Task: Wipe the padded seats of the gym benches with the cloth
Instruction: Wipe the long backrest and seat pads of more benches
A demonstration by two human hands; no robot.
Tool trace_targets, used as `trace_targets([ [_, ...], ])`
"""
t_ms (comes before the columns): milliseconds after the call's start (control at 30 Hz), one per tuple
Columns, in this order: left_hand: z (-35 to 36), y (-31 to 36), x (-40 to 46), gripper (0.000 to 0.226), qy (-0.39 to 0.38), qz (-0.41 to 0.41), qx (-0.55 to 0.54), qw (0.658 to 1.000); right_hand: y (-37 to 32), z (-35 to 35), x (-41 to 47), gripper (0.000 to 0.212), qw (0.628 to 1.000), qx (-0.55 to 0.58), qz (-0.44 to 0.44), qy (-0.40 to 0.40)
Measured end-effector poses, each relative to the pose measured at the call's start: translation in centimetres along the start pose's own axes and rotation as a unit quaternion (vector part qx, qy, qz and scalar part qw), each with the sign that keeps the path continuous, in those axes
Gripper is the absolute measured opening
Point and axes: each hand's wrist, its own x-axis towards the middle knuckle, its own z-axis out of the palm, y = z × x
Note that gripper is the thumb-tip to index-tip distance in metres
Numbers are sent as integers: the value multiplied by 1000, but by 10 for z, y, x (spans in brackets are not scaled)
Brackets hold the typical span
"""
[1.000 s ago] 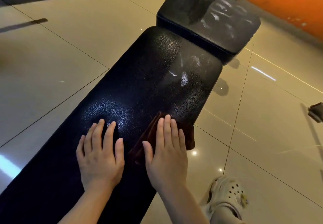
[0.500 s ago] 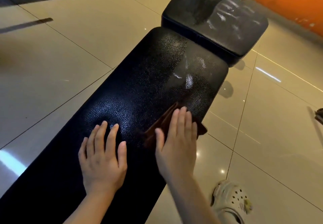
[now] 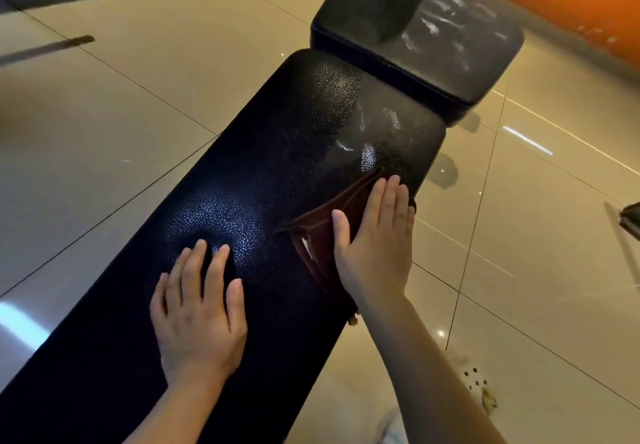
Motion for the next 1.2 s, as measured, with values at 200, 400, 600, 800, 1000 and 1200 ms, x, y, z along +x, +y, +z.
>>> trace_targets([
  [200, 0, 0, 2, 51, 2, -2, 2, 1000, -28, 24, -78, 70, 995, 2, -102, 16],
  [400, 0, -1, -1, 51, 5, 5, 3, 1000, -22, 27, -96, 74, 987, -14, -157, -13],
  [600, 0, 0, 0, 52, -11, -2, 3, 1000, 11, -13, 12, 80, 999, -24, 30, -20],
  [800, 0, 1, 2, 52, -17, -8, 11, 1000, -10, 11, -57, 76, 1000, 15, -20, 13],
  [1000, 2, -2, 0, 52, -11, -3, 14, 1000, -11, 18, -78, 77, 996, -23, -81, 12],
  [1200, 1, -1, 1, 50, -6, 6, 7, 1000, 14, -9, 11, 81, 1000, -2, 2, -12],
])
